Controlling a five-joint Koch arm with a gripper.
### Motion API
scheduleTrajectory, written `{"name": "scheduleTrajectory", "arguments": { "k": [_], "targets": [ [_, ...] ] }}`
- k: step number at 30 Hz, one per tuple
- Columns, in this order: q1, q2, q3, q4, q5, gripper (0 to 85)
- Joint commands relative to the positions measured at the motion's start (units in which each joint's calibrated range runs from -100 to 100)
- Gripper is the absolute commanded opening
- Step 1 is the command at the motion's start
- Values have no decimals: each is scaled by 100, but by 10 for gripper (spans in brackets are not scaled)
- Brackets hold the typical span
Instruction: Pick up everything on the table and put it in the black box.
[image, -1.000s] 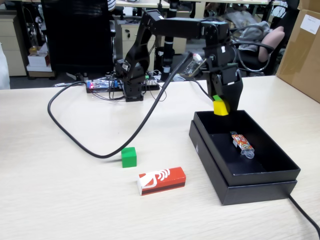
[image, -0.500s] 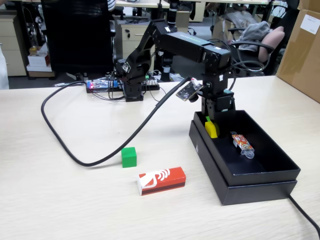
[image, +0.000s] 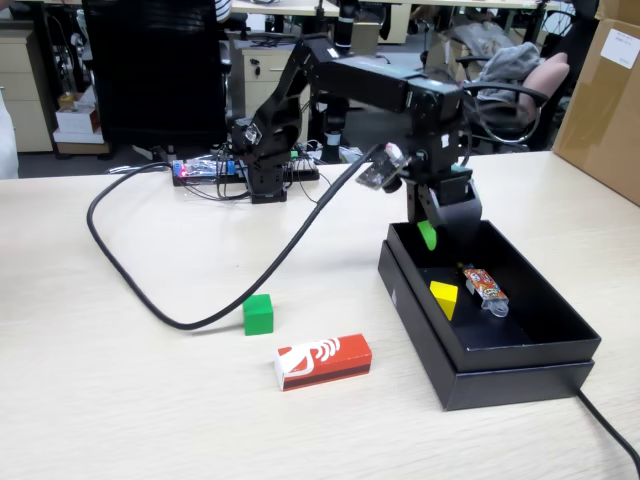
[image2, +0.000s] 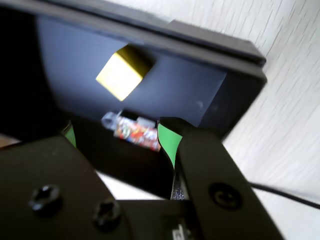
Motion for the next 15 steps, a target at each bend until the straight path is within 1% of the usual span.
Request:
{"name": "scheduleTrajectory", "arguments": {
  "k": [1,3,5,9,12,15],
  "targets": [
    [-10,-1060,415,33,-88,363],
    [-83,-1450,334,16,-122,382],
    [-259,-1966,98,-10,-190,384],
    [-625,-2586,-392,-10,-405,414],
    [-1001,-2919,-954,-10,-620,435],
    [-1236,-2988,-1434,-10,-733,464]
  ]
}}
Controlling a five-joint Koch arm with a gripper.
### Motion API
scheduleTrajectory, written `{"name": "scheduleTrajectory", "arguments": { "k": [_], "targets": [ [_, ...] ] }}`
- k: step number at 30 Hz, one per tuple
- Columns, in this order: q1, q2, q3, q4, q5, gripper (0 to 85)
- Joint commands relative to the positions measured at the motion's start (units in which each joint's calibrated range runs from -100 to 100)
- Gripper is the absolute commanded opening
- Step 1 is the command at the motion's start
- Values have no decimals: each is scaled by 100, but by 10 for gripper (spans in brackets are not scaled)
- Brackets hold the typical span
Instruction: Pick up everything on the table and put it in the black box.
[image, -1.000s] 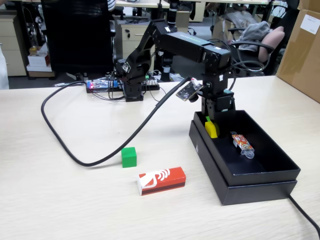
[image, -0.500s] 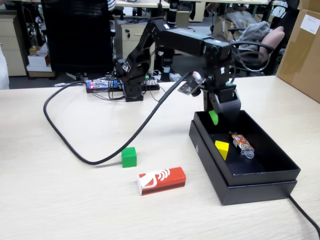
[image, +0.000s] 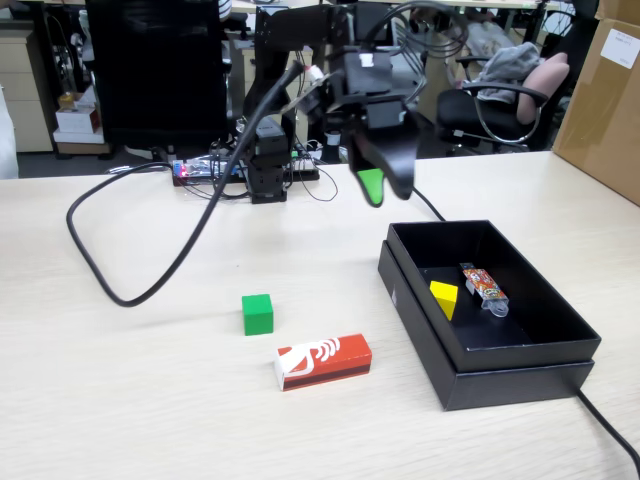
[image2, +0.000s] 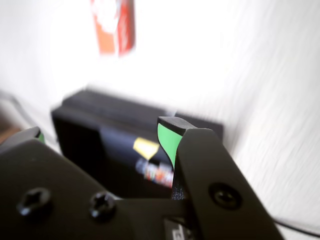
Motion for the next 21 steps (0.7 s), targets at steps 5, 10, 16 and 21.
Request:
{"name": "scheduleTrajectory", "arguments": {
  "k": [5,10,16,21],
  "targets": [
    [-454,-313,-979,68,-391,467],
    [-654,8,-1324,362,-552,467],
    [-918,375,-1360,681,-713,465],
    [-1241,949,-1405,1113,-957,465]
  ]
}}
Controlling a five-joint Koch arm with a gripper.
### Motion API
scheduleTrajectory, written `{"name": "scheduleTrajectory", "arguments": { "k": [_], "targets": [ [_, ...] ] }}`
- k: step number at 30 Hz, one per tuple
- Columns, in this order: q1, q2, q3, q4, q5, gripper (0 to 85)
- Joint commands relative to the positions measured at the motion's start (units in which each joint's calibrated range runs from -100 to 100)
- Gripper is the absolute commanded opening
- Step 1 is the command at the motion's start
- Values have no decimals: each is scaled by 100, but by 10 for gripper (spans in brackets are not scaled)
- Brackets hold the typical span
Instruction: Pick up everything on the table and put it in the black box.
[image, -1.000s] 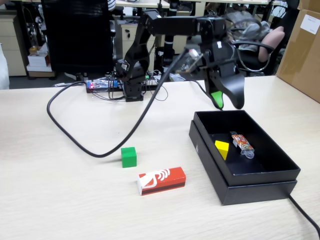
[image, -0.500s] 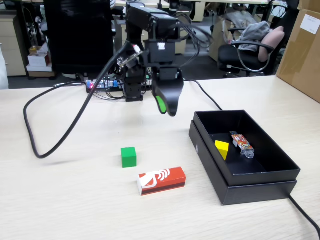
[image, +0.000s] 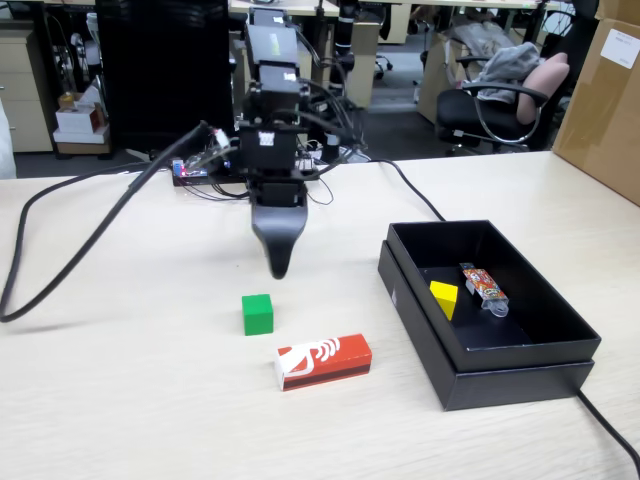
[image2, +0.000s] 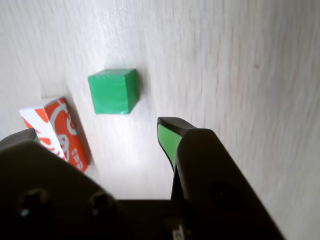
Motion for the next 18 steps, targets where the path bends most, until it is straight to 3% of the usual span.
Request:
{"name": "scheduleTrajectory", "arguments": {
  "k": [1,18],
  "targets": [
    [-156,143,120,366,-156,465],
    [-98,1646,945,634,-142,459]
  ]
}}
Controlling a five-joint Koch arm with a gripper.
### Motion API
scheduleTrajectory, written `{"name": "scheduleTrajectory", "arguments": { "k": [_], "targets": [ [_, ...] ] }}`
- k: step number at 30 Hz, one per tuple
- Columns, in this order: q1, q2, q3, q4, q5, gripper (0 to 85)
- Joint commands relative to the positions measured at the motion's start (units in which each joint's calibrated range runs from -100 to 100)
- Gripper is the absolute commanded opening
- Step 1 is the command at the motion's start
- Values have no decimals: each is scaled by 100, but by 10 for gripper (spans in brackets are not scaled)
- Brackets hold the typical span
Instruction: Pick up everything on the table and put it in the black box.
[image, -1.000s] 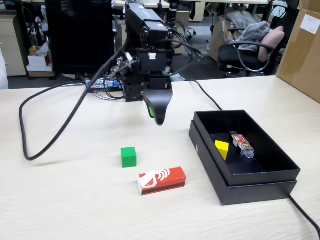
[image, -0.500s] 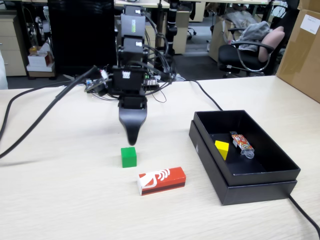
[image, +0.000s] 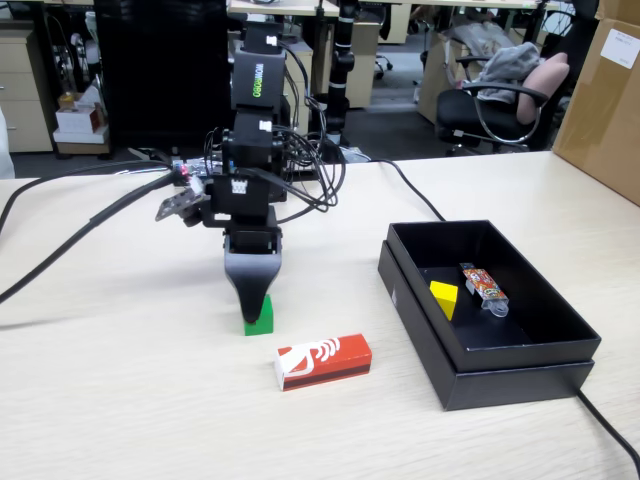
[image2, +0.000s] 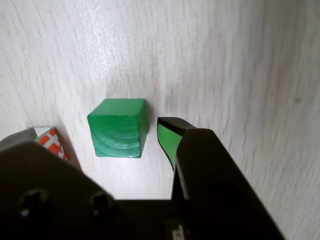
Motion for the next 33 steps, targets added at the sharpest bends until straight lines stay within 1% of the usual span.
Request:
{"name": "scheduleTrajectory", "arguments": {
  "k": [1,6,10,14,16,18,20,24,29,33],
  "targets": [
    [73,32,470,182,29,457],
    [117,147,424,182,68,422],
    [122,250,388,182,78,414],
    [103,308,433,199,107,297],
    [93,319,442,277,112,269],
    [73,319,461,363,137,173],
    [68,319,442,441,142,118],
    [63,285,424,441,151,36],
    [137,-702,361,139,176,36],
    [425,-2010,270,-337,249,36]
  ]
}}
